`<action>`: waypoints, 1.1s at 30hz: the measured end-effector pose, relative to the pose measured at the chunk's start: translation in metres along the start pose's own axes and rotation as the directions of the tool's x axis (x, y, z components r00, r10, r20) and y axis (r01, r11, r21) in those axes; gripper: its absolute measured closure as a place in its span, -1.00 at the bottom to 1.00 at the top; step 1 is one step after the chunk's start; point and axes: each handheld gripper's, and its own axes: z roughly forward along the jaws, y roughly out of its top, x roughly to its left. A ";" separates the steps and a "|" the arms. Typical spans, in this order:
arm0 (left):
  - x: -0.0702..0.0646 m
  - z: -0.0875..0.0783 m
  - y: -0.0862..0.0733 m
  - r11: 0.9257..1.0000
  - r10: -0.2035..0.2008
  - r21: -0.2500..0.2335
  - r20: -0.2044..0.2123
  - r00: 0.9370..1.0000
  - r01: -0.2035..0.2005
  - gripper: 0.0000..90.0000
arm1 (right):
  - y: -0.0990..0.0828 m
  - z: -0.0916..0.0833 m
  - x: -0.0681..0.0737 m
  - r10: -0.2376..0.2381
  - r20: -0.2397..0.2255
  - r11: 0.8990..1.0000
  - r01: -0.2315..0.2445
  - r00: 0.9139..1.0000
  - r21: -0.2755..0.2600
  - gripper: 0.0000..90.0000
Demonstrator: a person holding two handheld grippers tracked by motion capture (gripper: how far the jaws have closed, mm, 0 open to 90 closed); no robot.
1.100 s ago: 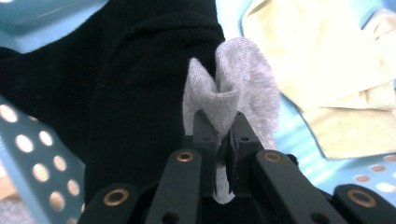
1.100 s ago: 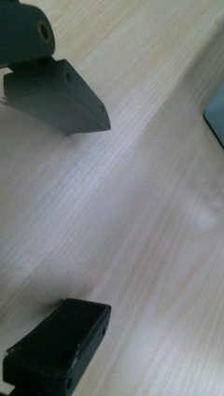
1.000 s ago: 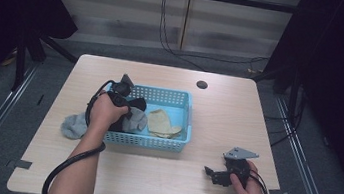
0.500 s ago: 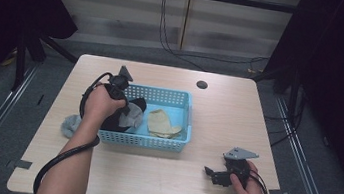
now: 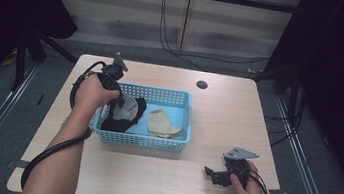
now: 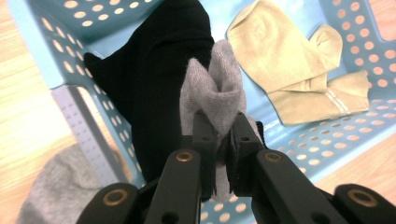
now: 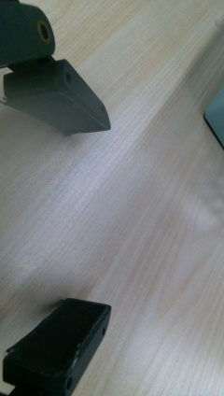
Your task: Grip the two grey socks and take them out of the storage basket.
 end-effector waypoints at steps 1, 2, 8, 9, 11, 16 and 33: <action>0.000 0.000 0.000 1.000 0.000 0.000 0.000 1.000 0.000 0.86 | 0.000 0.000 0.000 0.000 0.000 1.000 0.000 1.000 0.000 -0.78; 0.001 -0.005 0.001 1.000 0.005 0.012 -0.007 1.000 -0.005 0.86 | 0.000 0.000 0.000 0.000 0.004 1.000 0.000 1.000 0.005 -0.78; 0.003 -0.014 0.002 1.000 -0.003 0.027 -0.016 1.000 0.004 0.86 | 0.000 0.000 0.000 -0.001 0.001 1.000 0.001 1.000 0.004 -0.78; 0.004 -0.018 0.002 1.000 0.003 0.019 -0.018 1.000 -0.003 0.86 | 0.000 0.000 0.000 -0.001 0.000 1.000 0.001 1.000 0.003 -0.78; 0.005 -0.023 0.001 1.000 0.006 0.019 -0.023 1.000 -0.006 0.86 | 0.000 0.000 0.000 -0.001 0.000 1.000 0.001 1.000 0.003 -0.78; 0.010 -0.035 -0.003 1.000 -0.011 0.002 -0.028 1.000 0.011 0.86 | 0.000 0.000 0.000 -0.002 0.000 1.000 0.002 1.000 0.003 -0.78; 0.036 -0.057 -0.022 0.997 -0.079 -0.027 -0.063 0.995 0.077 0.86 | 0.000 0.000 0.000 -0.002 0.000 1.000 0.002 1.000 0.003 -0.78</action>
